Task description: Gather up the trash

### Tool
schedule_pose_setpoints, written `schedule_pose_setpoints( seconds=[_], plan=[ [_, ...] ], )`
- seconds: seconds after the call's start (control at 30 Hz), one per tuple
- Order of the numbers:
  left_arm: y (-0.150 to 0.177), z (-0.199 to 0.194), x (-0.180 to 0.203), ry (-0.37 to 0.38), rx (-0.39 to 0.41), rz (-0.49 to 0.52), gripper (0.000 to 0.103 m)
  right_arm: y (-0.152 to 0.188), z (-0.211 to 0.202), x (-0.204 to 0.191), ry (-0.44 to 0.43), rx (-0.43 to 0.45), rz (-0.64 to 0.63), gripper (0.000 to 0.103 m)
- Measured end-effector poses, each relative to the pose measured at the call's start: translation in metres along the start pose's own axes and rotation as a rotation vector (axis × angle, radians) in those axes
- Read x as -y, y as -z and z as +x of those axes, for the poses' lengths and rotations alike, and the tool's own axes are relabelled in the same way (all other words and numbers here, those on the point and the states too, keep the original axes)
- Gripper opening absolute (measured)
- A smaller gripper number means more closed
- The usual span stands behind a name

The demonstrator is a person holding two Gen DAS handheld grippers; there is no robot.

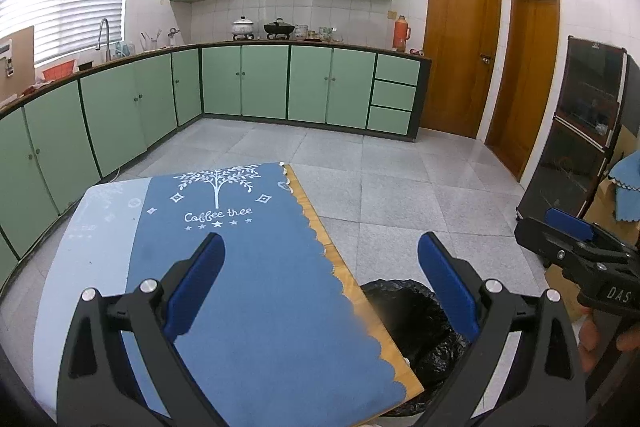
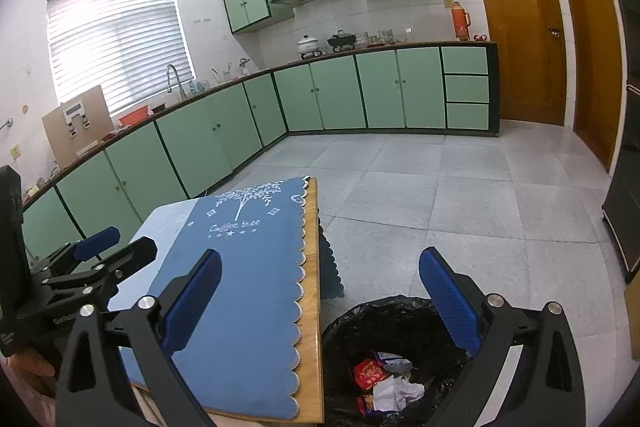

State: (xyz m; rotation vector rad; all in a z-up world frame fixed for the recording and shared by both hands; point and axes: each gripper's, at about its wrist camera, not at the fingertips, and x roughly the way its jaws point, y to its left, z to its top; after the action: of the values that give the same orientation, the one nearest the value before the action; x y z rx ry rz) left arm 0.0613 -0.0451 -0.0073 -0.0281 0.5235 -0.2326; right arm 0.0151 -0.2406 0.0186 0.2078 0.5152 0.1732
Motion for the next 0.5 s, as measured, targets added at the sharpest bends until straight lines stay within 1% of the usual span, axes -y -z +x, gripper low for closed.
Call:
schedule_pose_setpoints(
  seconds=[0.5],
  plan=[
    [0.0009,-0.0048,0.0000,0.001,0.006,0.003,0.094,0.0015,0.0013,-0.0032,-0.002,0.004,-0.006,0.097]
  ],
)
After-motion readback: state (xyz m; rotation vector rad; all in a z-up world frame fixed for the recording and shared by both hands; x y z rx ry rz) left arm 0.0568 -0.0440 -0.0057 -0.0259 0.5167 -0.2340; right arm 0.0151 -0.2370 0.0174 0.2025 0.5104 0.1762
